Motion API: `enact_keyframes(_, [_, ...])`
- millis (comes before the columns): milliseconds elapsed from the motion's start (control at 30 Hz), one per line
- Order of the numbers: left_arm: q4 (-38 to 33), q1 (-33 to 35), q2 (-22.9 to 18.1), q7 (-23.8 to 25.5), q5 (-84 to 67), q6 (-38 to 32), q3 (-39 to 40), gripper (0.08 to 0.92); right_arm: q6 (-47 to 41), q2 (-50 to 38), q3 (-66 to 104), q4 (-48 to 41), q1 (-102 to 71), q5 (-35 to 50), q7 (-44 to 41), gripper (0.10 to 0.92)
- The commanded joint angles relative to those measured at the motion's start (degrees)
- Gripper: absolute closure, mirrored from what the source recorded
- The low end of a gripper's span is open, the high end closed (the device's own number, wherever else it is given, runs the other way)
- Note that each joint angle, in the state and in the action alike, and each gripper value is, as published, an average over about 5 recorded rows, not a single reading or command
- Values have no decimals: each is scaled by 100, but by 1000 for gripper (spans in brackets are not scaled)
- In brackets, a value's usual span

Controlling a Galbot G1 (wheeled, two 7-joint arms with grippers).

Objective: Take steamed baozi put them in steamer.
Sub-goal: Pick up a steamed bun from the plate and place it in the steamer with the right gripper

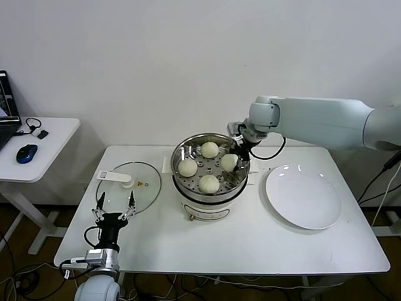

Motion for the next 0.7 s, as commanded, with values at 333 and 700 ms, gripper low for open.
enact_keyframes(333, [5, -19, 9, -5, -15, -16, -35, 177, -8, 185, 341, -447, -549, -319, 85, 359])
enact_keyframes(700, [-59, -28, 43, 1, -44, 12, -91, 177, 9, 194, 213, -367, -46, 233, -161, 203])
